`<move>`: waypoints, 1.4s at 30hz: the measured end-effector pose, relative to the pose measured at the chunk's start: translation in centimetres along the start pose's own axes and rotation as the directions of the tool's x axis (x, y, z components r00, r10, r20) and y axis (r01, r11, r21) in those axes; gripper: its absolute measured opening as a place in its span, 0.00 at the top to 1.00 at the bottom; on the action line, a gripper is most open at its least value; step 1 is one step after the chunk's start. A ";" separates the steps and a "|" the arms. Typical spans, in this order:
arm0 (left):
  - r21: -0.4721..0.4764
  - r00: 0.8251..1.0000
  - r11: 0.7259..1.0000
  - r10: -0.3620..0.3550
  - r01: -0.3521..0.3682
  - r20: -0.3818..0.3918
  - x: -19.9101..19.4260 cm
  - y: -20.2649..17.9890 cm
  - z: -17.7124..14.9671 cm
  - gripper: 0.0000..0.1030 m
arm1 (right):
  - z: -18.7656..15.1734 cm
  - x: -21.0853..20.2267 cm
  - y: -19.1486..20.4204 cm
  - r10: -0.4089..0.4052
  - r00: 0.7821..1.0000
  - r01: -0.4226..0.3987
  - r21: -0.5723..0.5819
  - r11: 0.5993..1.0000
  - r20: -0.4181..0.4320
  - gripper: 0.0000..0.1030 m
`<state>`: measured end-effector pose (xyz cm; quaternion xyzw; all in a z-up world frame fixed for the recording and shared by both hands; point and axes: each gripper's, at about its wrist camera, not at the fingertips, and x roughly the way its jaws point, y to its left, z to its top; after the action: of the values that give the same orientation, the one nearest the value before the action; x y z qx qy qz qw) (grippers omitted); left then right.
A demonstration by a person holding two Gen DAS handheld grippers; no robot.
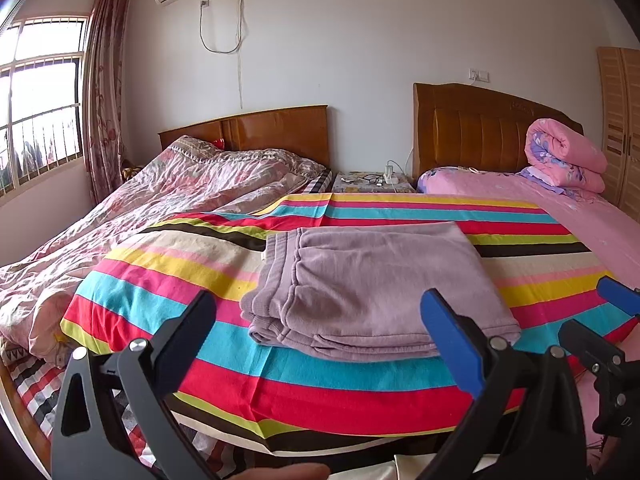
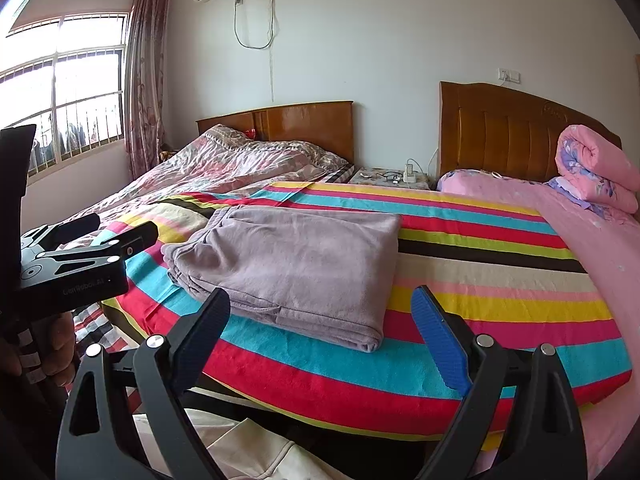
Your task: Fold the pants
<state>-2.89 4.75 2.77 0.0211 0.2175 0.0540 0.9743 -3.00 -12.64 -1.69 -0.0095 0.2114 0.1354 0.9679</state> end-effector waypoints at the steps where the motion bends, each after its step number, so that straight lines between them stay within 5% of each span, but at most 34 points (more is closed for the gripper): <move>1: 0.001 1.000 1.000 -0.001 0.001 -0.001 0.0 0.0 0.0 0.01 | 0.0 0.0 0.0 0.001 1.000 -0.001 -0.001 1.000 -0.001 0.14; 42: -0.003 1.000 1.000 0.001 -0.001 -0.006 0.0 0.0 0.0 0.01 | -0.2 0.3 0.5 0.006 1.000 -0.006 0.000 1.000 -0.009 0.14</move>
<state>-2.87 4.77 2.72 0.0194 0.2202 0.0548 0.9737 -2.98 -12.15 -1.99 -0.0096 0.2159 0.1381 0.9666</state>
